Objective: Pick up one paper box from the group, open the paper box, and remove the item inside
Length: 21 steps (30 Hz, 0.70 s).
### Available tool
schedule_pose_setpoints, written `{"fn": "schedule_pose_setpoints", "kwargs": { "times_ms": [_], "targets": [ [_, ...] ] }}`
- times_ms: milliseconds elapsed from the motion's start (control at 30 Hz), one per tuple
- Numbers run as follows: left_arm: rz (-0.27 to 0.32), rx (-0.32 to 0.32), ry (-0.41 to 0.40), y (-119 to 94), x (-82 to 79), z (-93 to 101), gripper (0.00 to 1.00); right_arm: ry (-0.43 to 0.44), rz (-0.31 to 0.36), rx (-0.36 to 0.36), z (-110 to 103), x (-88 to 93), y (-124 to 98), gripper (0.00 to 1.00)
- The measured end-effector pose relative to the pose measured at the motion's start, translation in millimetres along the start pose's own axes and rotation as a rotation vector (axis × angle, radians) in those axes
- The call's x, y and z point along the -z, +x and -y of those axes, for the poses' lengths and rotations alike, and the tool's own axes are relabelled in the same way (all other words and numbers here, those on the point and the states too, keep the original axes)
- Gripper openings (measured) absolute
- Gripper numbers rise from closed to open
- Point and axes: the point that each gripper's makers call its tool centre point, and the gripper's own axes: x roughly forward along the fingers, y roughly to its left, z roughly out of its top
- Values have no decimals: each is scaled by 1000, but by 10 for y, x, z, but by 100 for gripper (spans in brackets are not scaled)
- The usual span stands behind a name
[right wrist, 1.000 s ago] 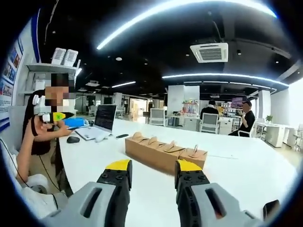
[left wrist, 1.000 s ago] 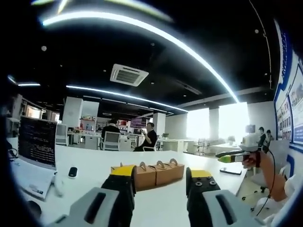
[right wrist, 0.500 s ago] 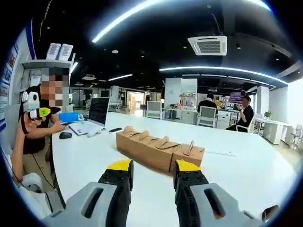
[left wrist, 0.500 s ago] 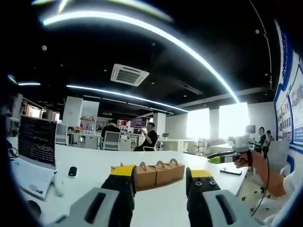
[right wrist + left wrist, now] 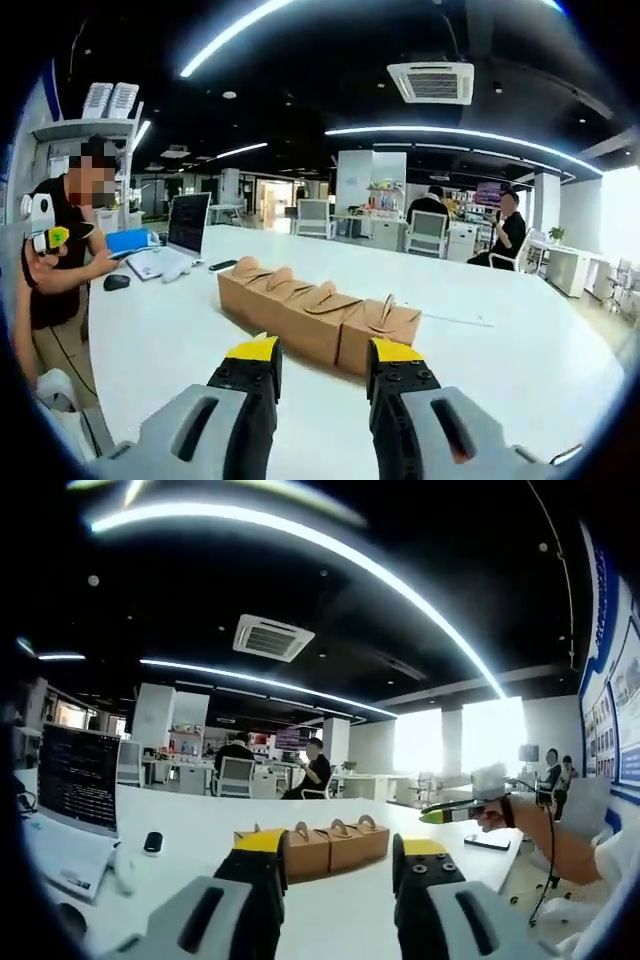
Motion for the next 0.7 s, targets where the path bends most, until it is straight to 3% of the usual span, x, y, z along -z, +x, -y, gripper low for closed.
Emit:
{"fn": "schedule_pose_setpoints", "kwargs": {
  "times_ms": [233, 567, 700],
  "targets": [
    [4, -2, 2, 3, -12, -7, 43, 6, -29, 15, 97, 41, 189, 35],
    [-19, 11, 12, 43, 55, 15, 43, 114, -40, 29, 248, 113, 397, 38],
    [-16, 16, 14, 32, 45, 33, 43, 119, -42, 42, 288, 91, 461, 37]
  ]
}}
